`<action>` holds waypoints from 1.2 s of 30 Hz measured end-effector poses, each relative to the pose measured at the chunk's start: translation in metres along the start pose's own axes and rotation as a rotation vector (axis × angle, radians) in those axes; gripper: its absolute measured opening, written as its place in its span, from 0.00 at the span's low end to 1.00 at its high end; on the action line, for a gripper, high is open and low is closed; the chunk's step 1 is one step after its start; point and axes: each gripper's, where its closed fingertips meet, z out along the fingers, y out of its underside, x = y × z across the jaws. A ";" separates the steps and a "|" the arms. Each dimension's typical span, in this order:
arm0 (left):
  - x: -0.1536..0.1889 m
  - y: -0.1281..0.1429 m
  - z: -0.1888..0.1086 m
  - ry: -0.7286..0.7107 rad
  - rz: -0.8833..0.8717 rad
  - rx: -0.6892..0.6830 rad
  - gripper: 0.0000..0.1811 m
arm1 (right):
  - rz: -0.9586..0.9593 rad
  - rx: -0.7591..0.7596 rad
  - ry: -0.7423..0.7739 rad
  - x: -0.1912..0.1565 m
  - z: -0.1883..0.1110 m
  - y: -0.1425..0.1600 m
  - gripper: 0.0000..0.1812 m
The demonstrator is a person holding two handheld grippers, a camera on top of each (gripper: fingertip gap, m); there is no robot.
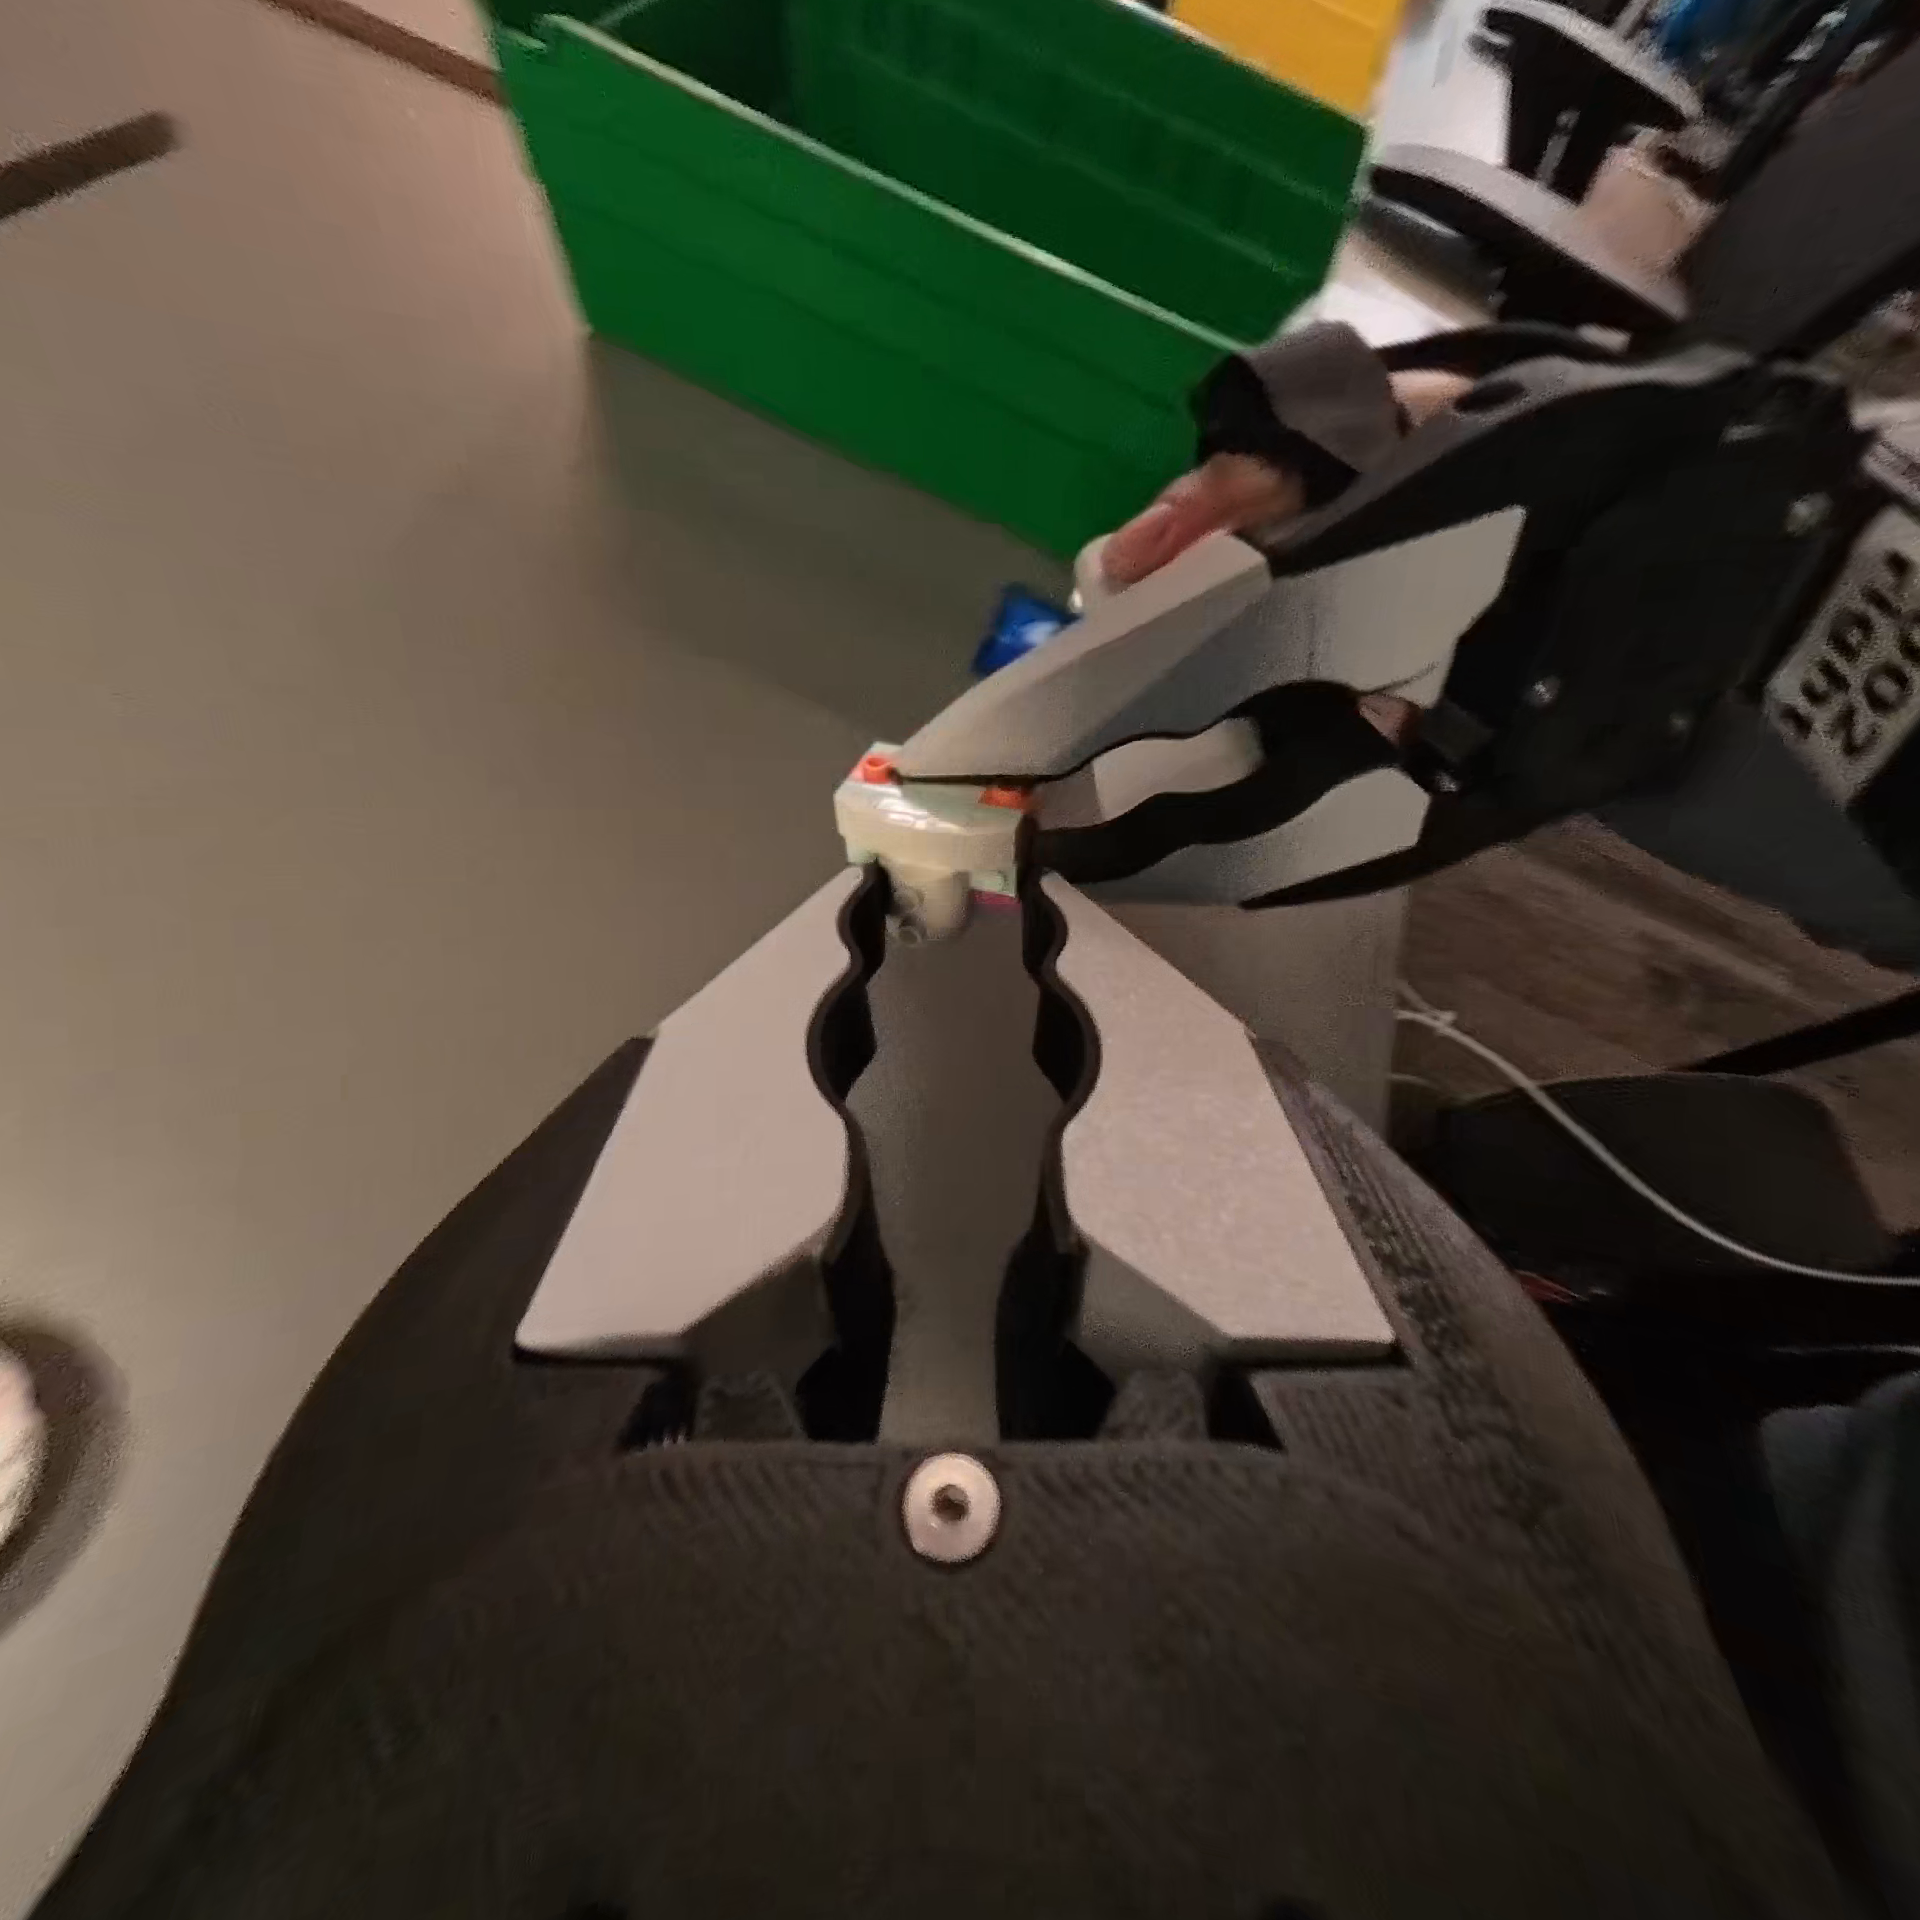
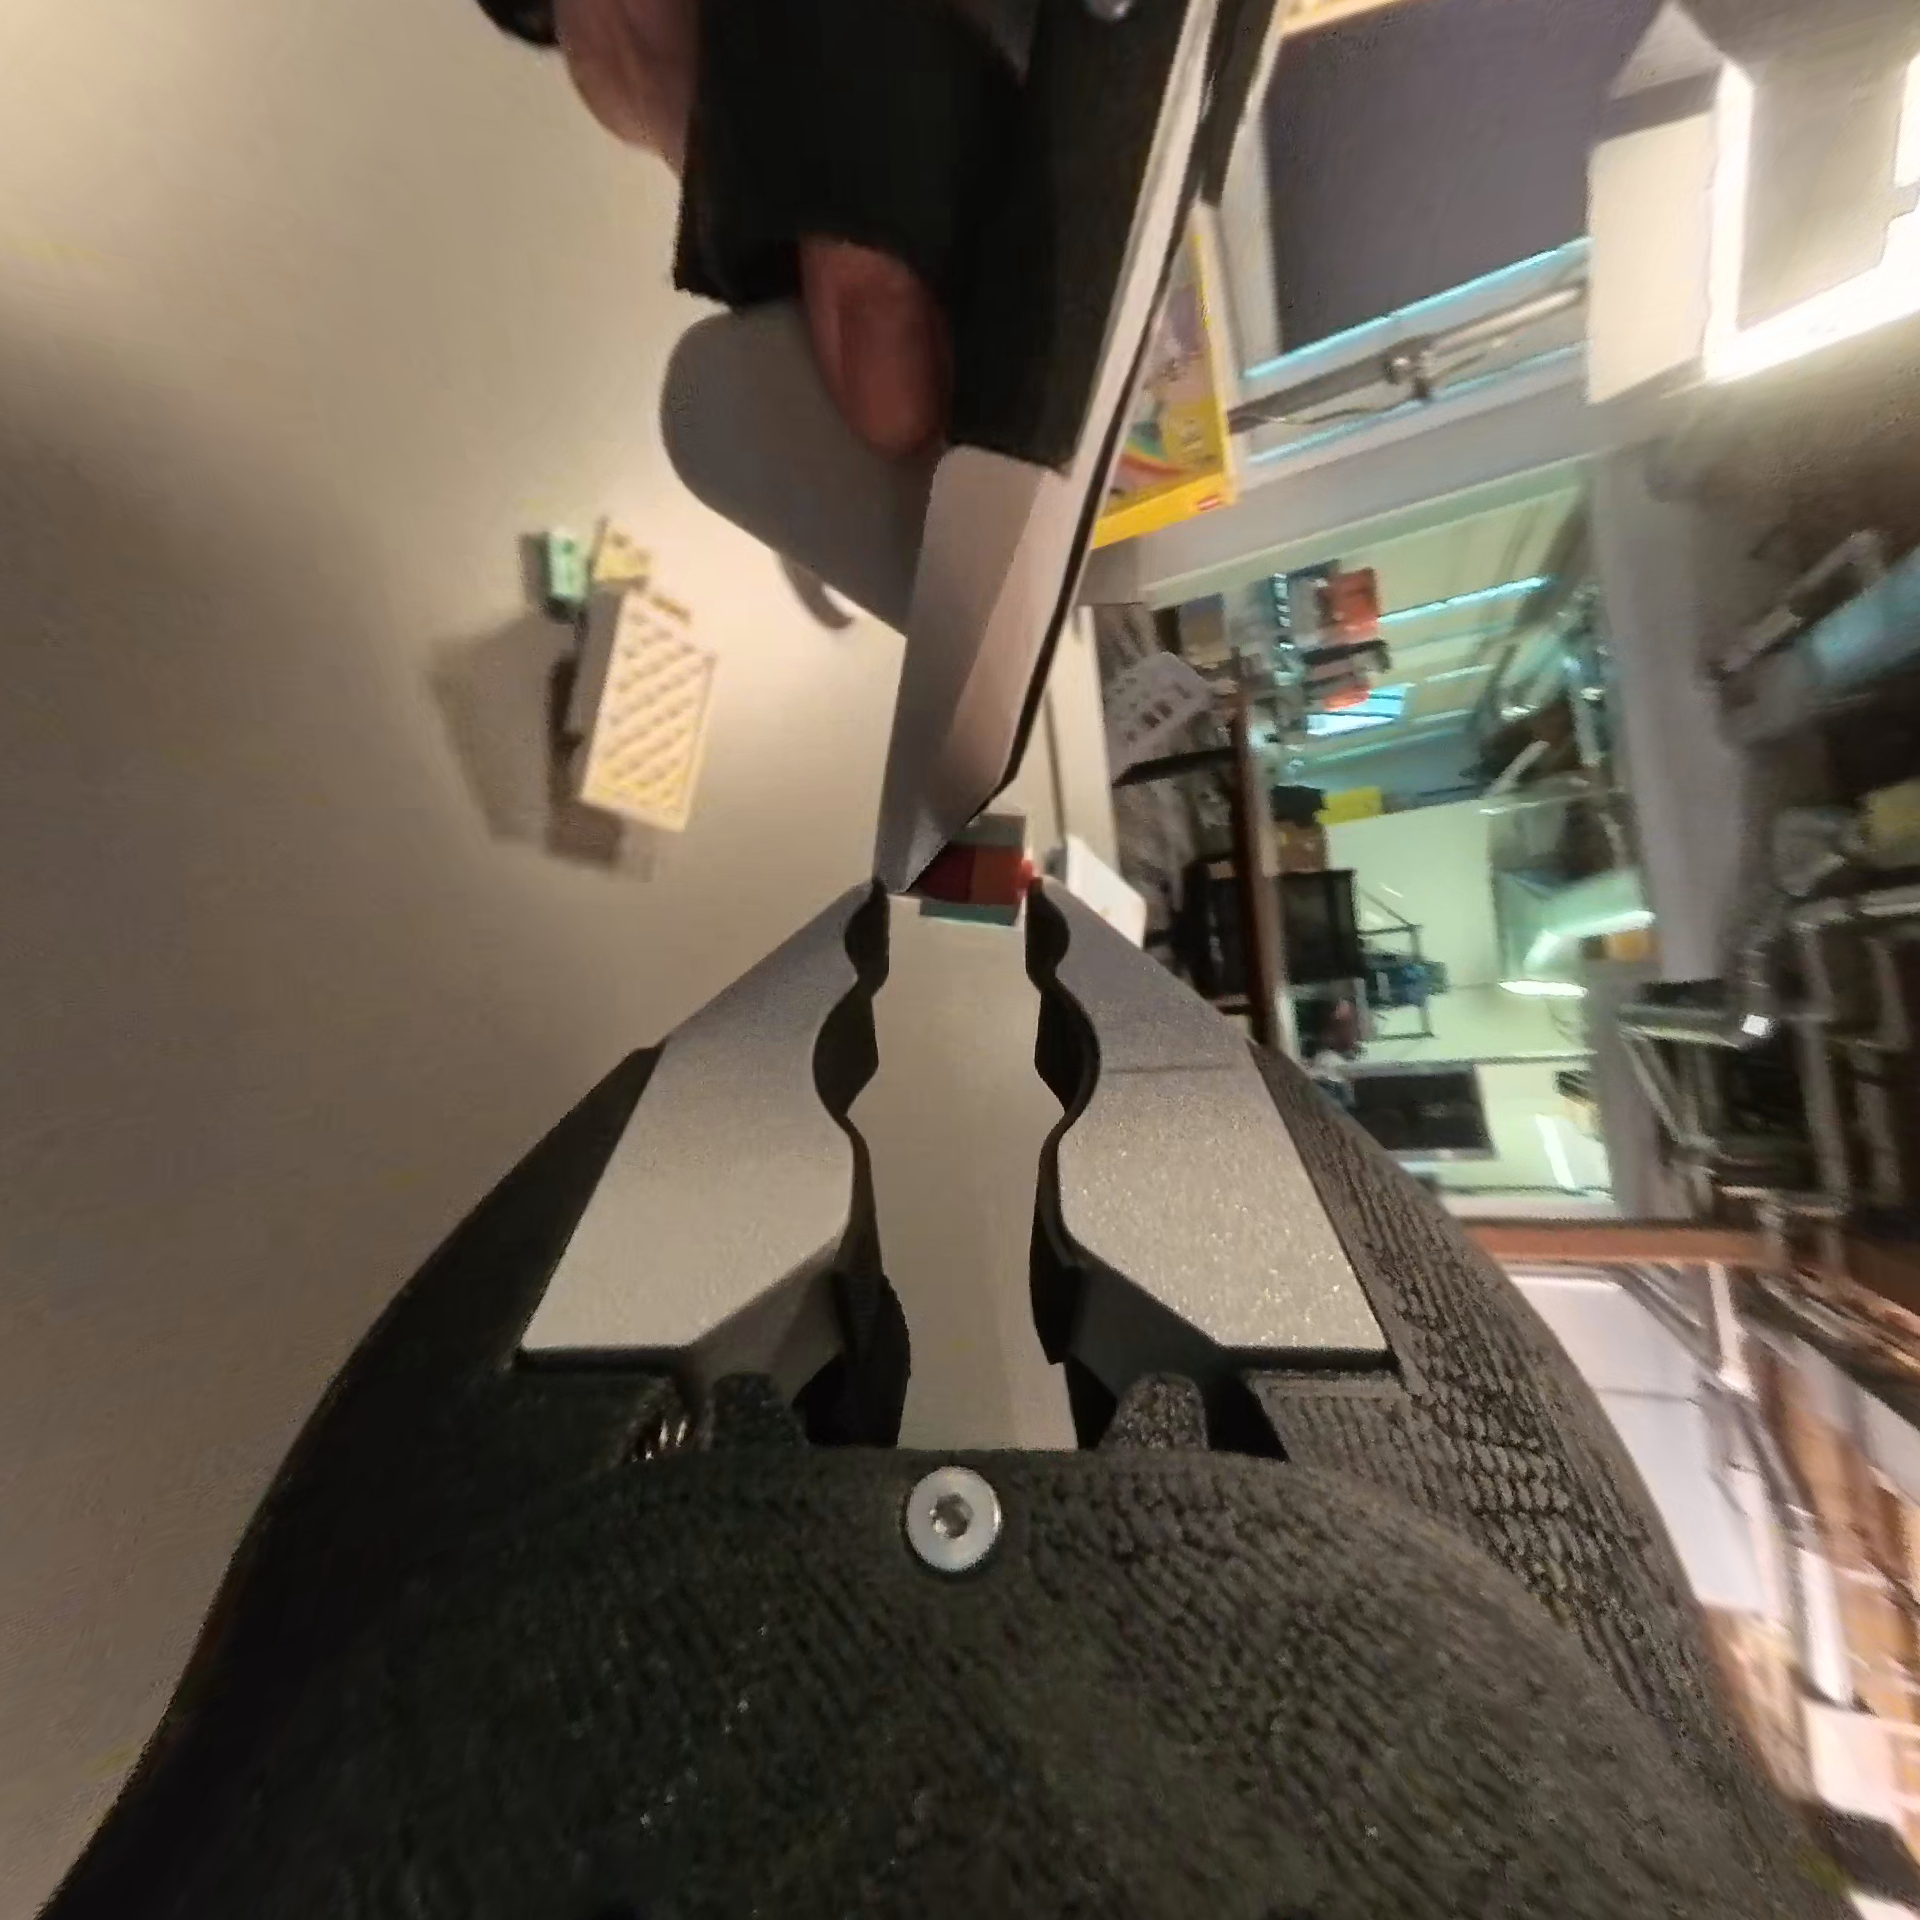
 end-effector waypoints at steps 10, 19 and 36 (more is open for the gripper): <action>-0.082 0.020 -0.059 -0.283 0.001 0.226 0.14 | 0.051 0.124 0.176 0.013 0.089 -0.034 0.16; -0.118 0.033 -0.069 -0.345 0.047 0.220 0.14 | -0.005 0.120 0.165 -0.003 0.126 -0.037 0.30; -0.094 0.038 -0.048 -0.121 0.042 0.182 0.14 | 0.046 0.165 0.132 -0.004 0.120 -0.039 0.14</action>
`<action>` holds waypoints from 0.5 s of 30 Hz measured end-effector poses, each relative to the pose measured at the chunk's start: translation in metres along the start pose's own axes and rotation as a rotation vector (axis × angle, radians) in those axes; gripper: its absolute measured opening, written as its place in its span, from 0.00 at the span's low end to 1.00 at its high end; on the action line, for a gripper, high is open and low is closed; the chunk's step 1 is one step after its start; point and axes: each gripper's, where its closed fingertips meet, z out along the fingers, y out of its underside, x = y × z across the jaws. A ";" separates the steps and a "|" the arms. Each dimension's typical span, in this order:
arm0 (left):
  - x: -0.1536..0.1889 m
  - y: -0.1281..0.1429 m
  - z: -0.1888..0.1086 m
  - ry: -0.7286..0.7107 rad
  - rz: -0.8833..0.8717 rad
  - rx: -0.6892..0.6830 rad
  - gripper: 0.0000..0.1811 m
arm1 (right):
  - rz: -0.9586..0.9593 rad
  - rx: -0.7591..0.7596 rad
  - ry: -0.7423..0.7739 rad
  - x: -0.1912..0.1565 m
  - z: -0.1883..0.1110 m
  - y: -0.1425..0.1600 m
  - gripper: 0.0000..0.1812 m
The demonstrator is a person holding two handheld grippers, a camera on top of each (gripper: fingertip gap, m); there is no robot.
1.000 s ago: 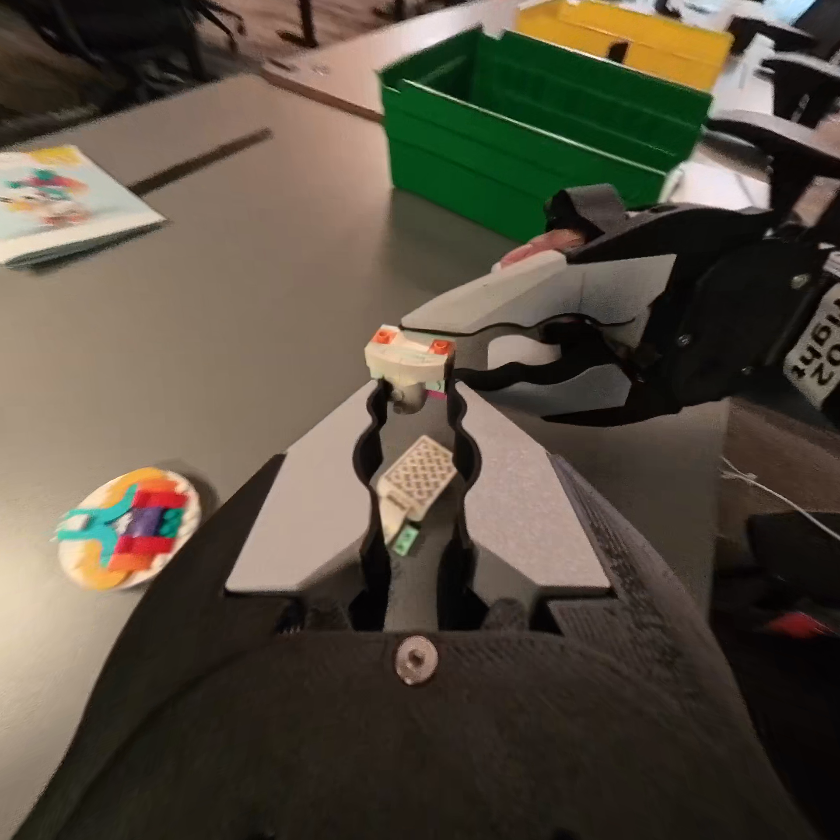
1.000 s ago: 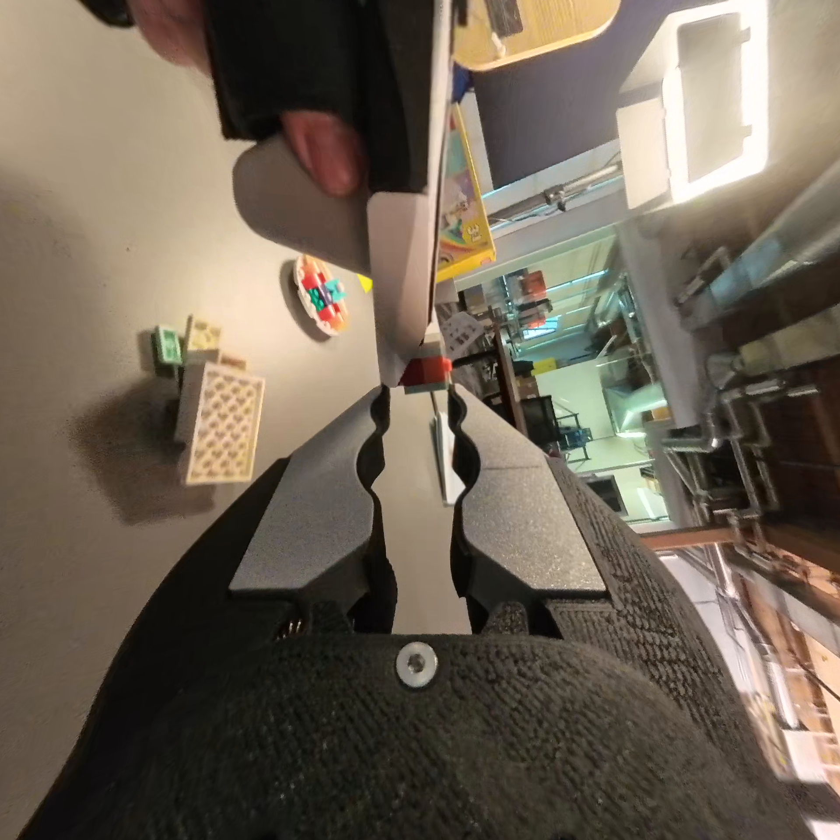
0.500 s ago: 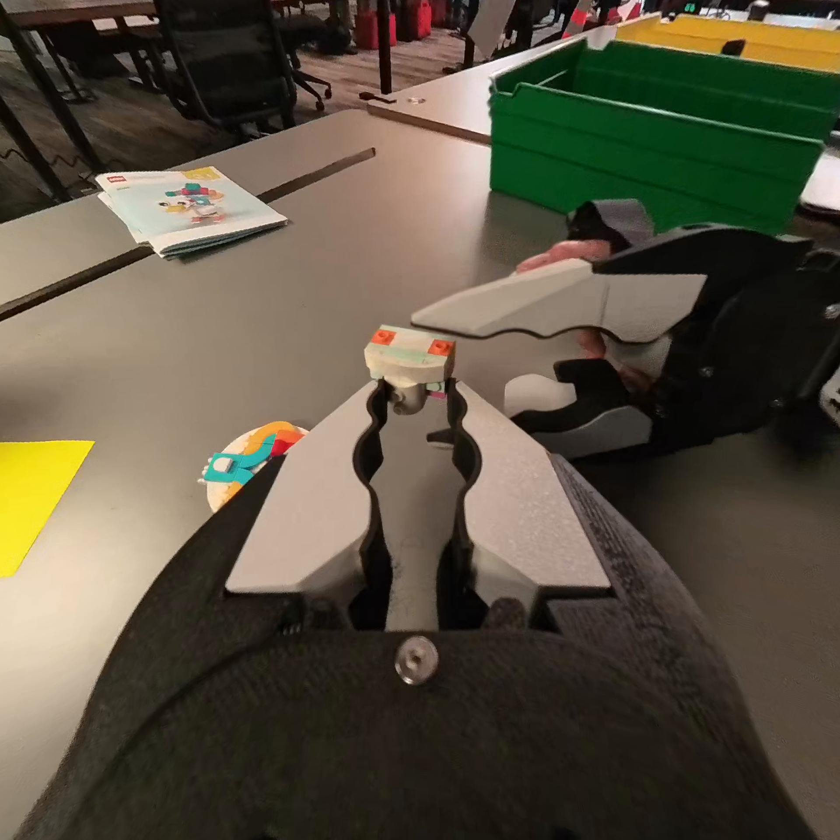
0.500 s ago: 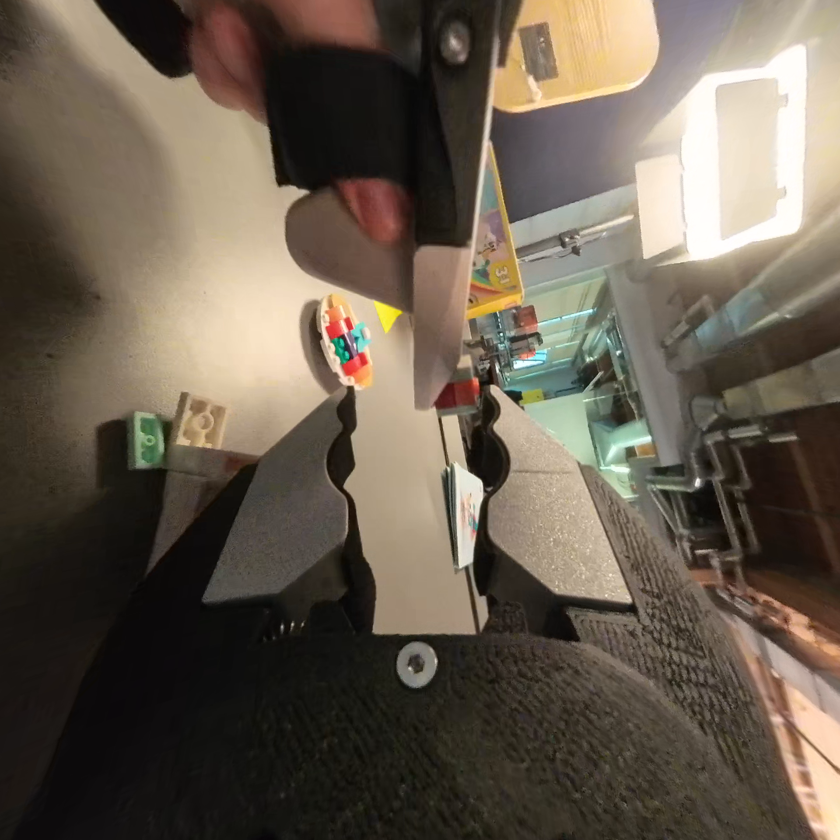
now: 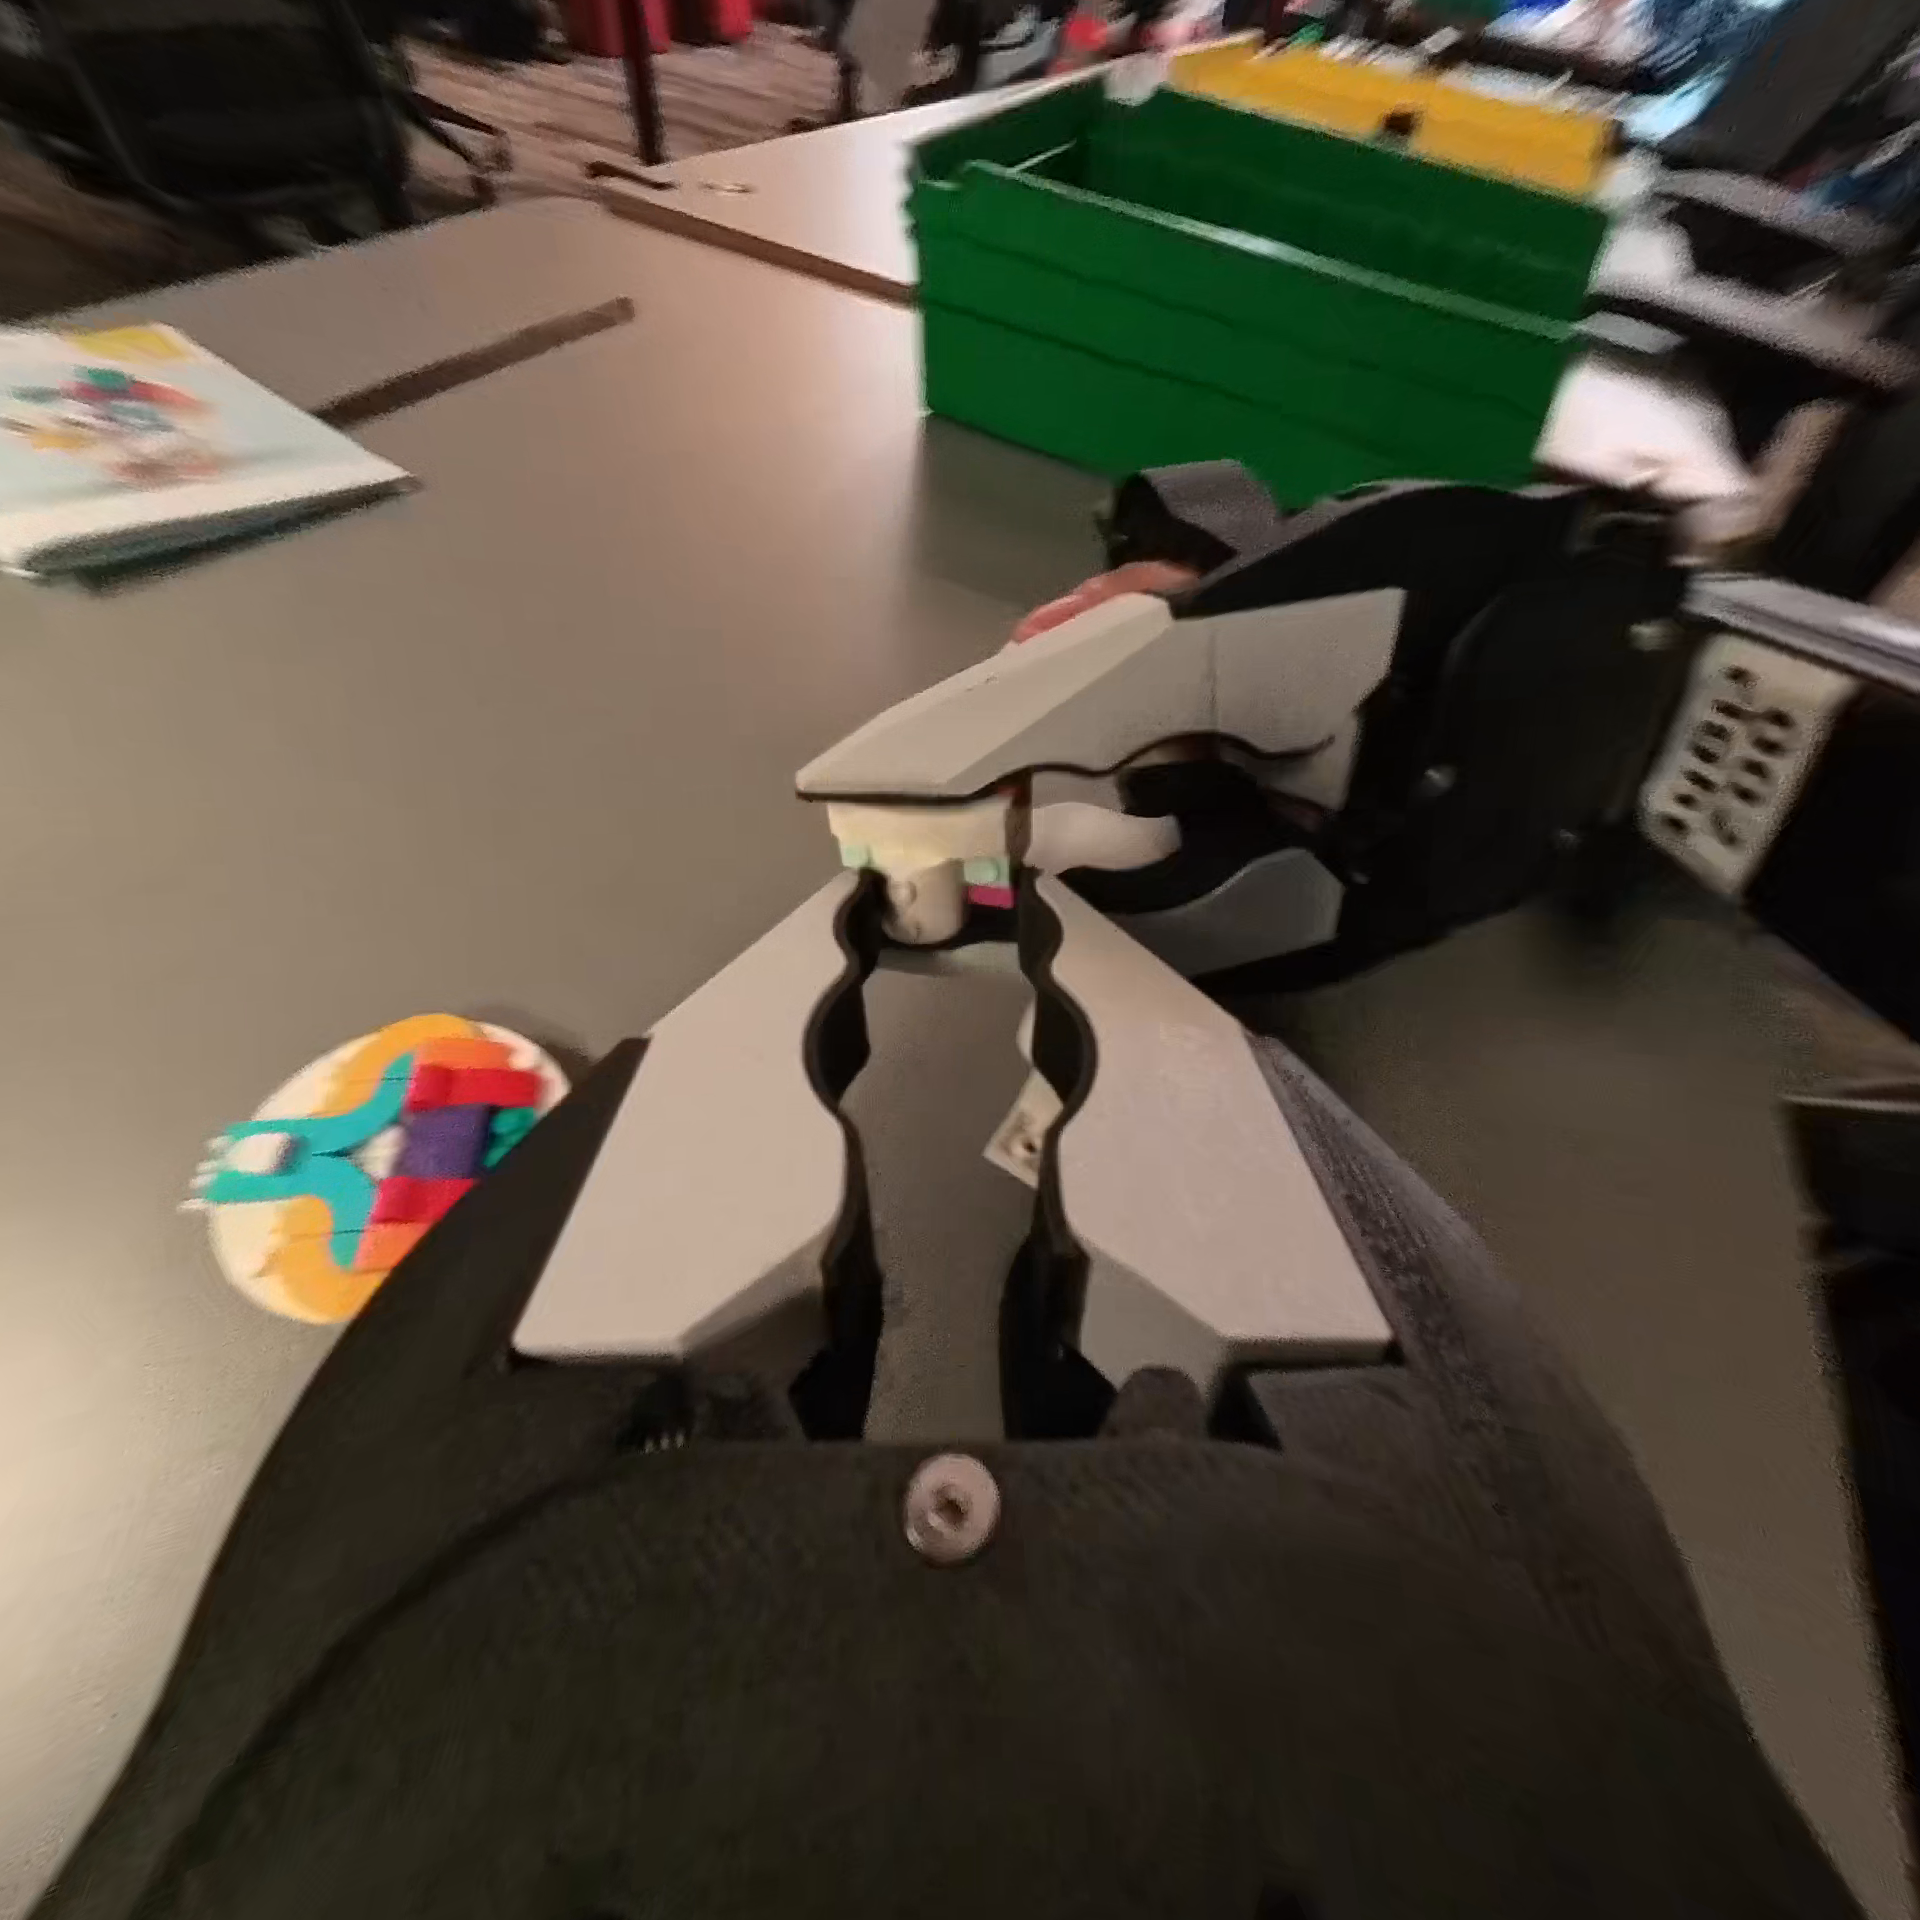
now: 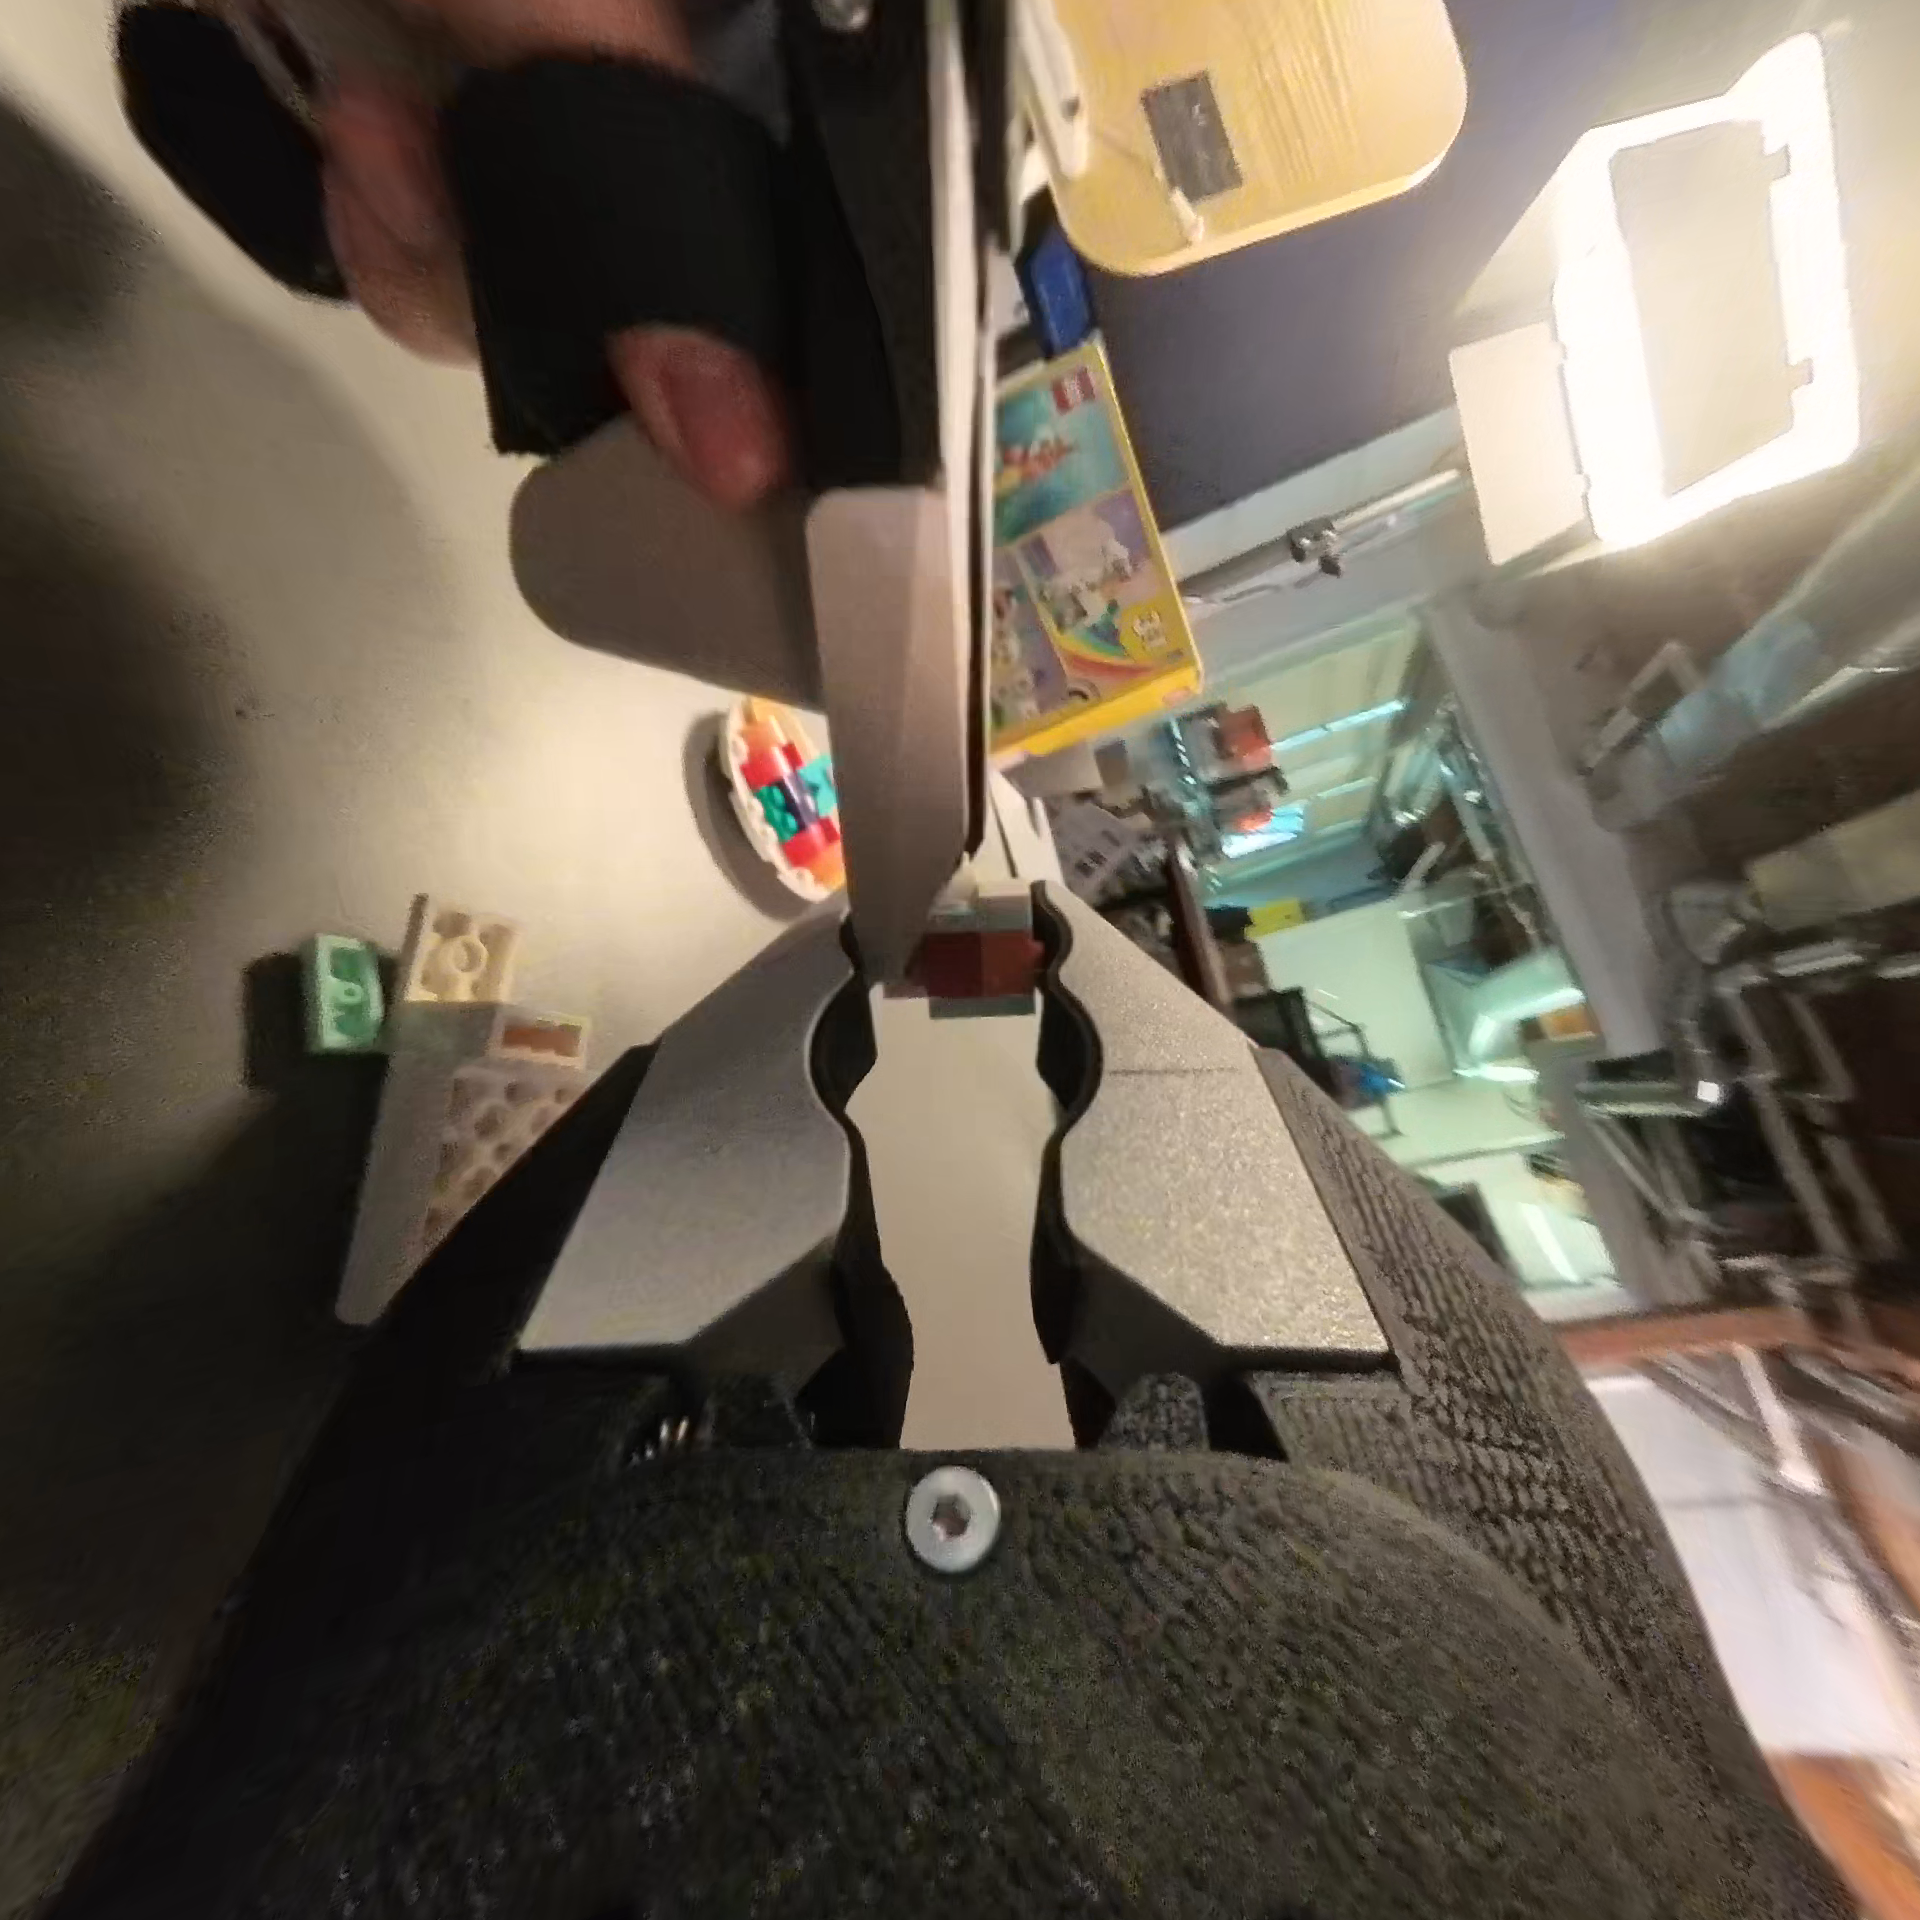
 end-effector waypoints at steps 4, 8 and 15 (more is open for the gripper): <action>0.007 0.001 -0.007 0.158 -0.087 0.044 0.13 | 0.058 0.064 -0.040 -0.003 -0.003 -0.006 0.14; 0.009 0.002 -0.008 0.209 -0.132 0.050 0.13 | 0.069 0.096 -0.058 -0.005 -0.005 -0.009 0.14; 0.015 -0.004 -0.018 0.447 -0.388 0.134 0.08 | 0.123 0.170 -0.078 -0.003 -0.012 -0.018 0.14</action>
